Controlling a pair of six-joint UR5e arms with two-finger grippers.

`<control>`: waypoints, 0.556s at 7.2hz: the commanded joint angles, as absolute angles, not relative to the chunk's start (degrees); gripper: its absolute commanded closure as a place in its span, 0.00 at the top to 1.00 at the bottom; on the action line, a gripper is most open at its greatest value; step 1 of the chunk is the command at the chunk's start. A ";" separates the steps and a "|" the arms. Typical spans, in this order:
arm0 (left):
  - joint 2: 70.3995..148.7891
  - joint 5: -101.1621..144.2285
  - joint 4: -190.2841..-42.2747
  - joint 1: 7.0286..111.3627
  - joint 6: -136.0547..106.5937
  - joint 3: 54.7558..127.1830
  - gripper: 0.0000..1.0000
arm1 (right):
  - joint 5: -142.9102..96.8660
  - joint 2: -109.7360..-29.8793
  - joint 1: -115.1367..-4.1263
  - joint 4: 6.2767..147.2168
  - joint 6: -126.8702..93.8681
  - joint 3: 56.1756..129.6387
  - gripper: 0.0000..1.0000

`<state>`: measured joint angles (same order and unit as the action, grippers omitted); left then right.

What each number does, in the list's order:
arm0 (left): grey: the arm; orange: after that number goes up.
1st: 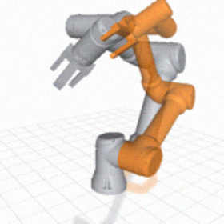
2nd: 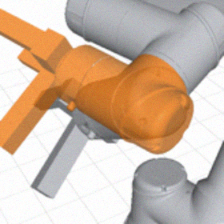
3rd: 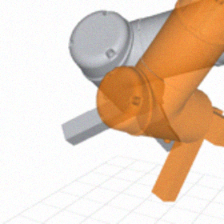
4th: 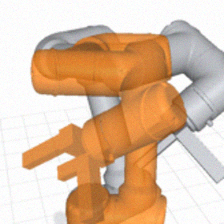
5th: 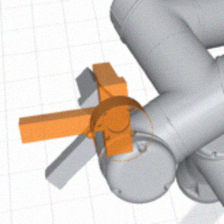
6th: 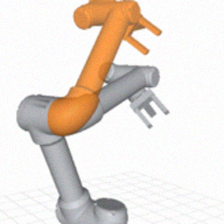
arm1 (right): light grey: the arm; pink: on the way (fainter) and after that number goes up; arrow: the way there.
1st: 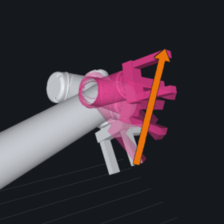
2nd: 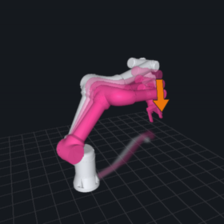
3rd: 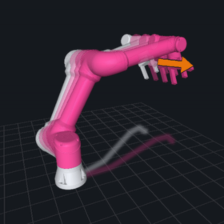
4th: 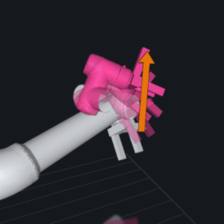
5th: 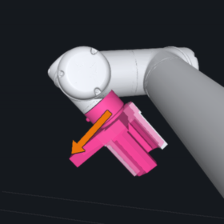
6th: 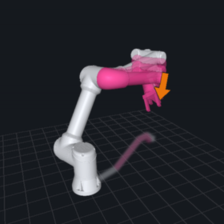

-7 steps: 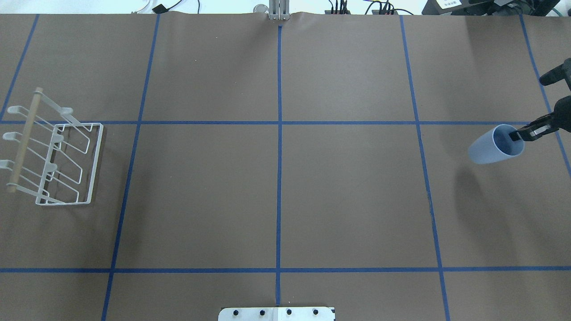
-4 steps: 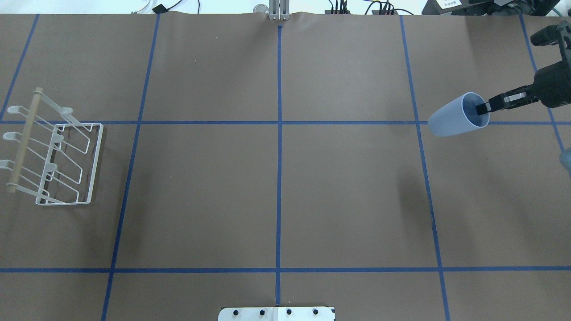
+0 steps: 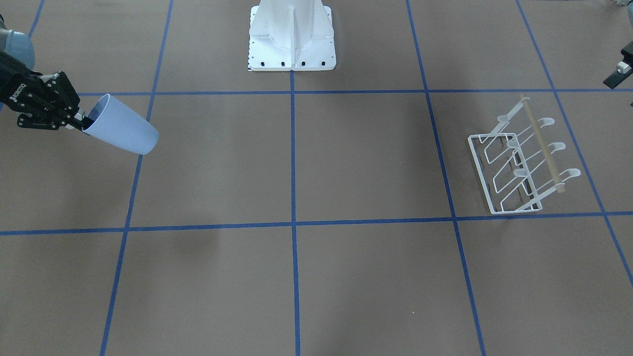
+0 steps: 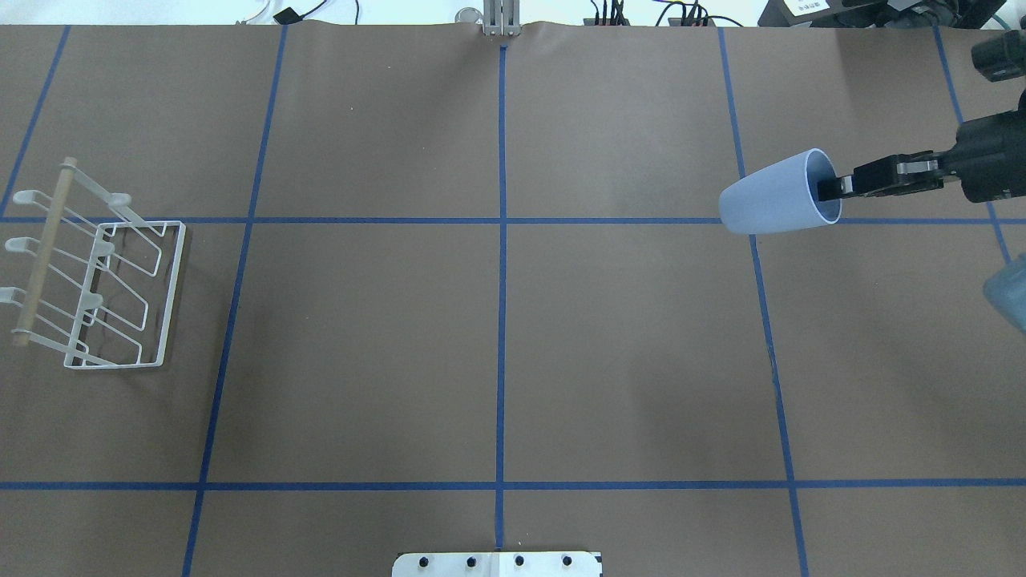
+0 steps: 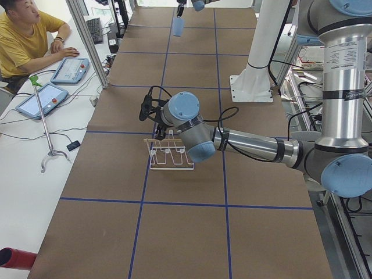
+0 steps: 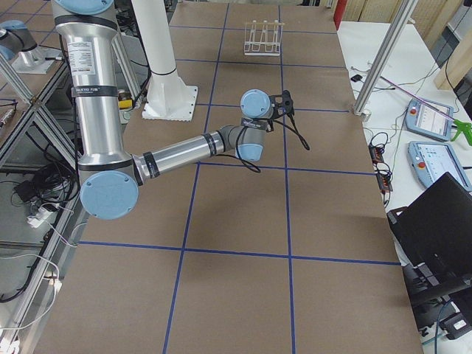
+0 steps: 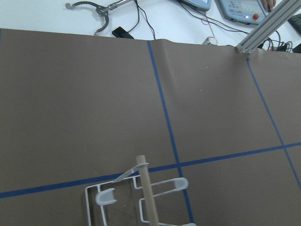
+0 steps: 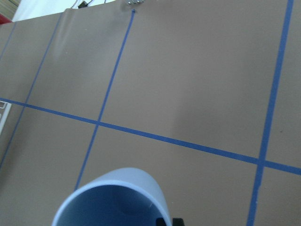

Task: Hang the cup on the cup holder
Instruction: 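Grip the cup rim with the right gripper and lift it sideways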

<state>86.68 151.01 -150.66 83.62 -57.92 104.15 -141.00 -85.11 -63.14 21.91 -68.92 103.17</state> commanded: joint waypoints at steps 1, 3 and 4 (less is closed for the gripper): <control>90.16 151.00 -165.79 78.68 -81.46 104.33 0.98 | -140.45 -84.99 -60.57 9.37 -78.97 103.10 0.00; 94.72 150.73 -173.64 72.11 -95.63 105.72 0.98 | -139.58 -82.89 -58.46 1.10 -87.41 103.10 0.00; 98.84 150.56 -175.50 69.46 -105.28 107.39 0.99 | -136.00 -82.36 -55.05 -3.82 -90.84 103.18 0.00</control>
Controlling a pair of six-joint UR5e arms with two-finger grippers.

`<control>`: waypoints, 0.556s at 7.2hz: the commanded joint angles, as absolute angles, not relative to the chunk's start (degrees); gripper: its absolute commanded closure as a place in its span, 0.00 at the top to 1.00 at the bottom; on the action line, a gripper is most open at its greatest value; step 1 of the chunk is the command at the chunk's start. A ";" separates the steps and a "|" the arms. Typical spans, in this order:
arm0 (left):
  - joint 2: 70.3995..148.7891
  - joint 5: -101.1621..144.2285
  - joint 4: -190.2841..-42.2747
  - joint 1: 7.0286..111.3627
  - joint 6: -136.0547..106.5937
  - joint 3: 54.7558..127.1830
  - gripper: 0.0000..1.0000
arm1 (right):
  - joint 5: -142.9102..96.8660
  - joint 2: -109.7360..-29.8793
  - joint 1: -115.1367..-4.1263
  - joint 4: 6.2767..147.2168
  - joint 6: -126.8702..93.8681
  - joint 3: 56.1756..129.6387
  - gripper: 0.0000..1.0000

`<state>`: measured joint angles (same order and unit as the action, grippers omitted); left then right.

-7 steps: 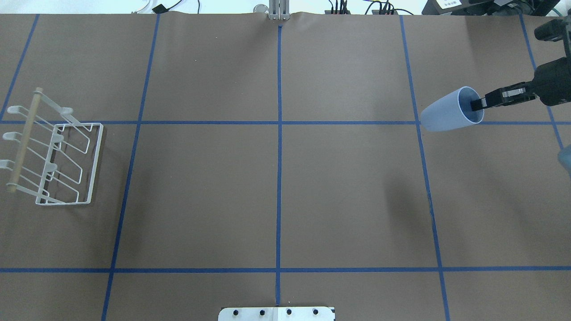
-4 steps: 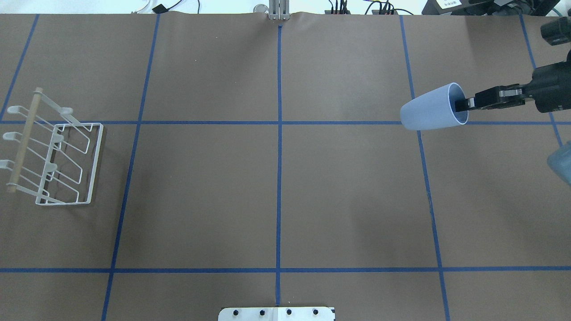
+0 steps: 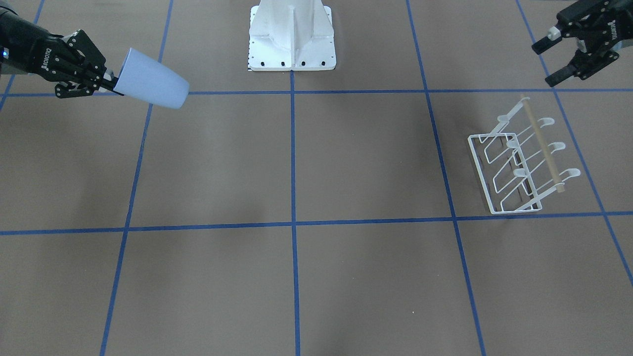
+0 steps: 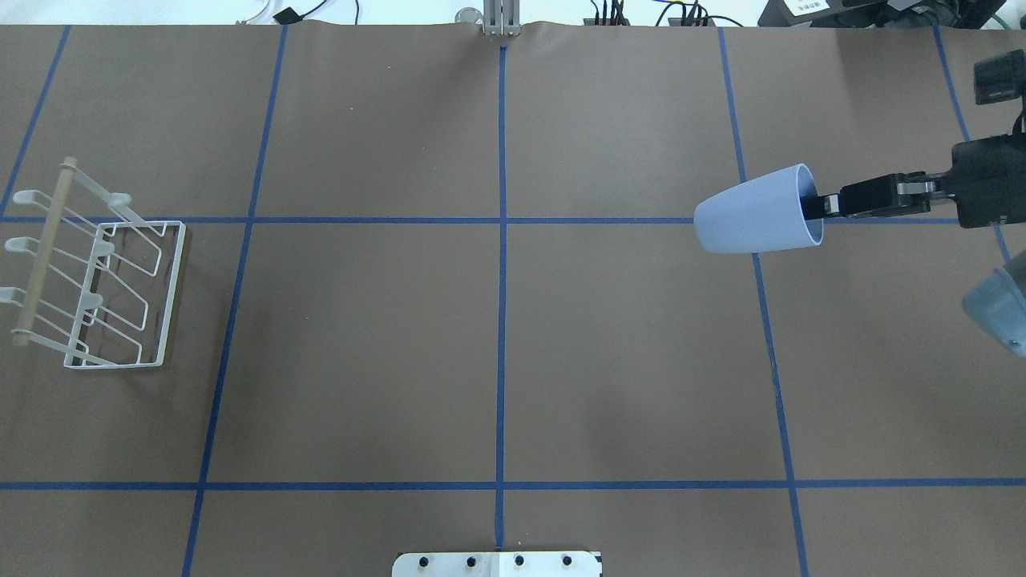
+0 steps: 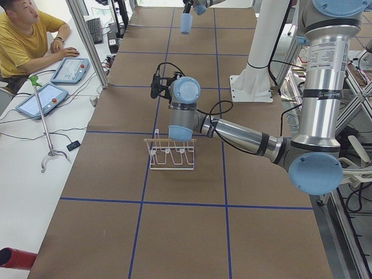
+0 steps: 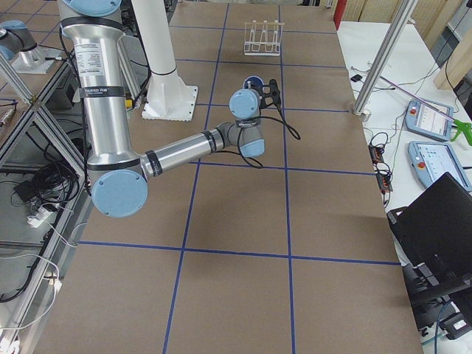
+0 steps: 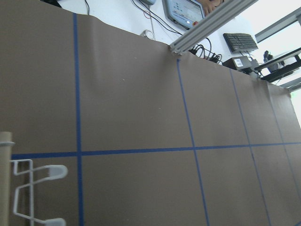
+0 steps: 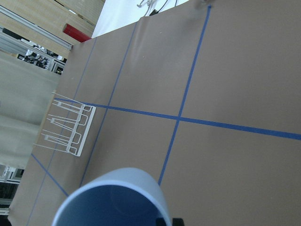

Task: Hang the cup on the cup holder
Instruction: 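Carry the cup toward the center with the right gripper while the left gripper approaches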

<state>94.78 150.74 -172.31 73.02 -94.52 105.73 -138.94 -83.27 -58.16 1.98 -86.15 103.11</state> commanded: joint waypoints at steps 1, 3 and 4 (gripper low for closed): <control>102.53 150.47 -175.60 68.74 -112.08 108.62 0.99 | -129.44 -82.27 -49.63 -9.26 -93.14 103.10 0.00; 103.62 135.54 -181.01 56.86 -116.18 111.35 0.99 | -113.63 -81.74 -35.66 -17.99 -93.43 102.92 0.00; 104.49 127.09 -183.40 50.25 -118.98 111.53 0.99 | -109.20 -78.69 -31.33 -18.45 -93.34 102.75 0.00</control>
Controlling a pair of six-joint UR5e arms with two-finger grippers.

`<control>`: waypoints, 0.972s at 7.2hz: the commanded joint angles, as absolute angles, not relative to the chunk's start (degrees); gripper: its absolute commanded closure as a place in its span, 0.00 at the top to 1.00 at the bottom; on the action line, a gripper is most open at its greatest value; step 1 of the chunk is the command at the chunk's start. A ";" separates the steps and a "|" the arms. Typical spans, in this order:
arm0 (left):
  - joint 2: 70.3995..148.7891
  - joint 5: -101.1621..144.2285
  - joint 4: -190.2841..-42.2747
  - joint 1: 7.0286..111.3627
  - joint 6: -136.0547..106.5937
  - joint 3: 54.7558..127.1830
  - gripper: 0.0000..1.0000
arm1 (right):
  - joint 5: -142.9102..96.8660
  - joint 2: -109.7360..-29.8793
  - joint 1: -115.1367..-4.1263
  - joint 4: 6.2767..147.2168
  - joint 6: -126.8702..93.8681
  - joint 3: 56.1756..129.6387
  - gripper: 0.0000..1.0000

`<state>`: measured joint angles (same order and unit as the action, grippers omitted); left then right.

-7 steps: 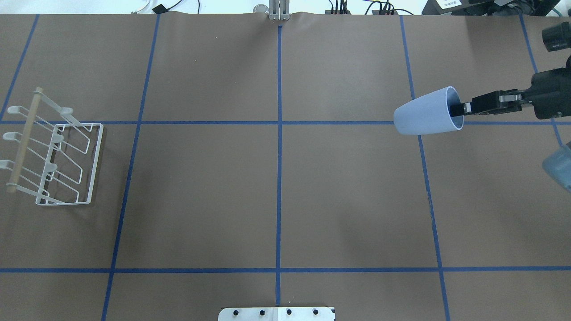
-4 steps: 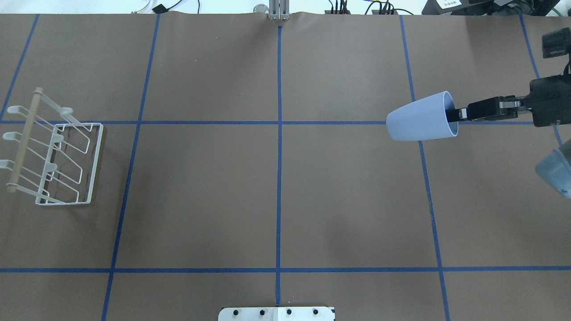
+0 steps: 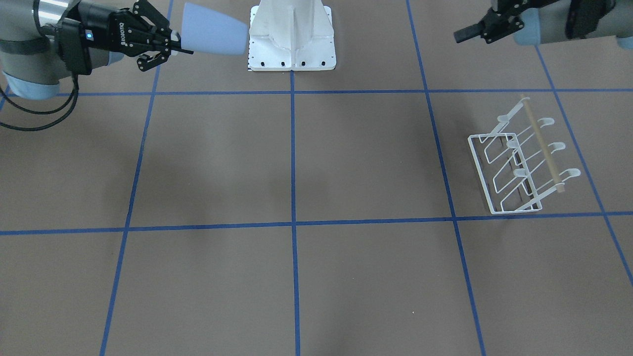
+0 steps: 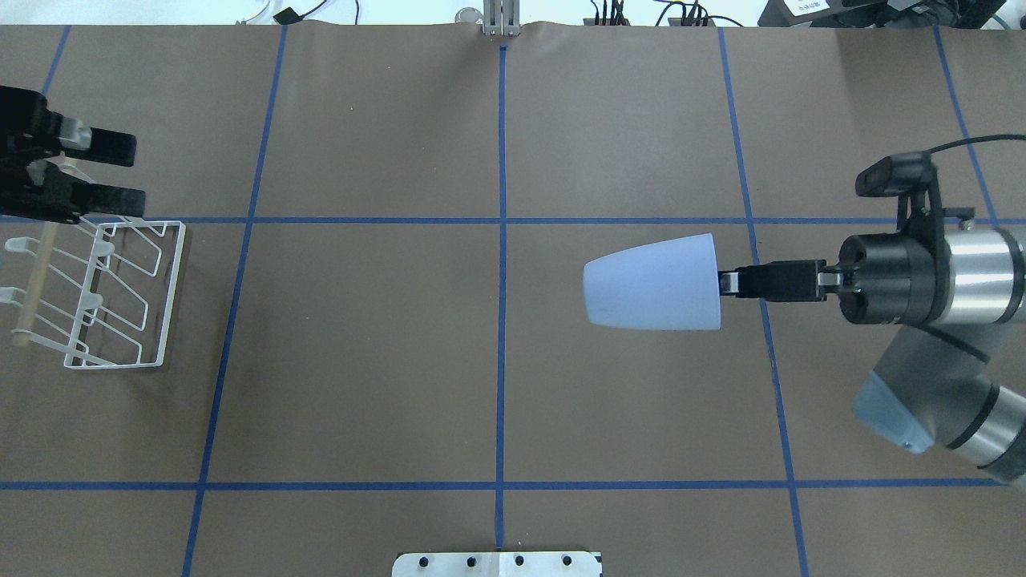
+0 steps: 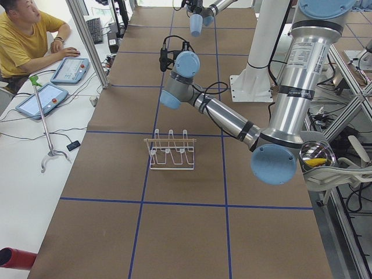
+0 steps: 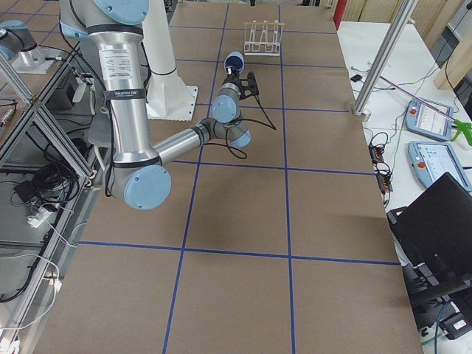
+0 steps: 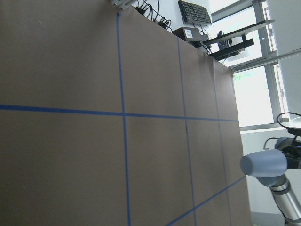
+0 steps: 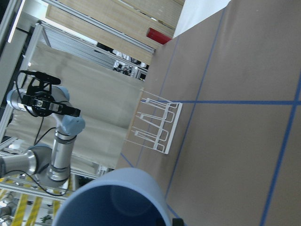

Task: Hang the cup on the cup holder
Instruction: 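Carry the cup toward the center with the right gripper while the left gripper approaches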

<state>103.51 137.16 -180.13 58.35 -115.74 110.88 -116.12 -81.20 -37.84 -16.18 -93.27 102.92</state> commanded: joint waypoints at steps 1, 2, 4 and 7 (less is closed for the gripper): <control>106.16 124.39 -184.21 47.58 -122.14 111.53 0.99 | -103.24 -75.44 -26.42 -18.54 -93.17 102.66 0.00; 106.61 124.19 -184.13 45.55 -124.17 111.45 0.99 | -99.01 -72.89 -22.71 -18.54 -92.73 102.48 0.00; 107.22 124.10 -183.96 41.68 -124.19 111.71 0.99 | -96.34 -68.49 -21.88 -18.46 -92.29 100.91 0.00; 108.54 124.01 -183.87 40.17 -124.19 111.80 0.99 | -93.60 -63.82 -21.80 -17.58 -90.35 97.48 0.00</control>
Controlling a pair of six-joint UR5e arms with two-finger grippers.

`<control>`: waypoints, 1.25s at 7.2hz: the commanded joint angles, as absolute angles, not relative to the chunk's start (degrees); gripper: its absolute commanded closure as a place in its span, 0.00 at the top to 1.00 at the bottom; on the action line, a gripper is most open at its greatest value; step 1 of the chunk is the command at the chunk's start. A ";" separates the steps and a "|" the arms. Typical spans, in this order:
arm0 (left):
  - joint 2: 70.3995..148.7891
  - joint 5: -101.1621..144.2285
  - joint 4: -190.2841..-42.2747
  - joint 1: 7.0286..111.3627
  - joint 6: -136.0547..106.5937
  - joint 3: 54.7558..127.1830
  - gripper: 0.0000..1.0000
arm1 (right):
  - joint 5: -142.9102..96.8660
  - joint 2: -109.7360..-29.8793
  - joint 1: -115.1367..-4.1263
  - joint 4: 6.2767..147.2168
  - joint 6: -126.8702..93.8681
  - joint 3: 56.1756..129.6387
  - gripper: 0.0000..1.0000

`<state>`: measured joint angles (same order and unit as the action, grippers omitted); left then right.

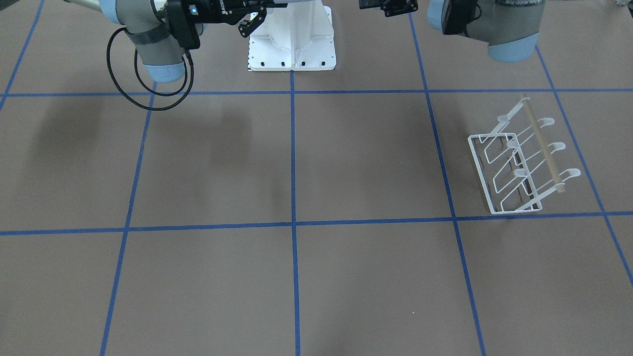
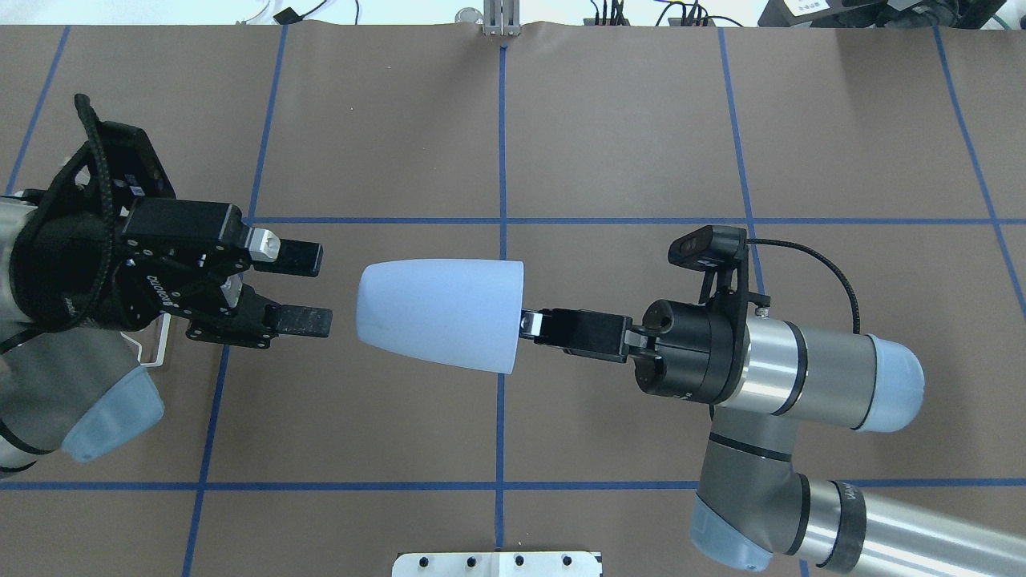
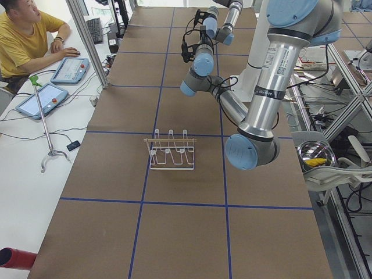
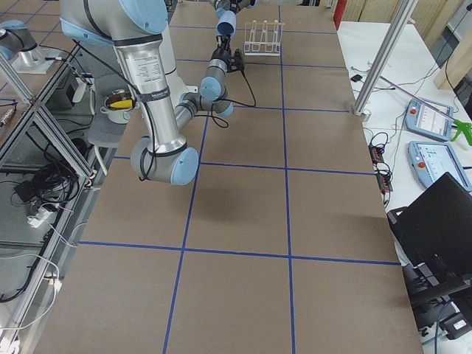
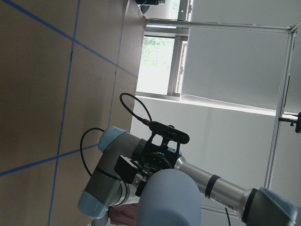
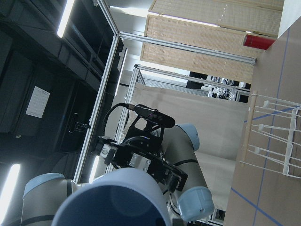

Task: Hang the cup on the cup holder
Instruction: 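Carry the cup toward the center with the right gripper while the left gripper approaches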

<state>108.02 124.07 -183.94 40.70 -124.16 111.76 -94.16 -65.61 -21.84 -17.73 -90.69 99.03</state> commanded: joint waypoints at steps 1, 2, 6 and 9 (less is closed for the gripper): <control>108.54 124.01 -183.87 40.17 -124.19 111.80 0.99 | -92.91 -63.81 -21.80 -17.49 -89.83 97.38 0.00; 108.54 124.01 -183.87 40.08 -124.19 111.71 0.99 | -92.64 -63.72 -21.71 -17.49 -89.82 97.21 0.00; 108.54 124.01 -183.78 39.64 -123.84 111.71 0.98 | -90.79 -62.40 -20.92 -16.17 -89.82 97.12 0.00; 108.63 123.93 -183.87 39.29 -123.66 111.71 0.52 | -90.62 -62.32 -20.13 -16.17 -89.21 97.12 0.00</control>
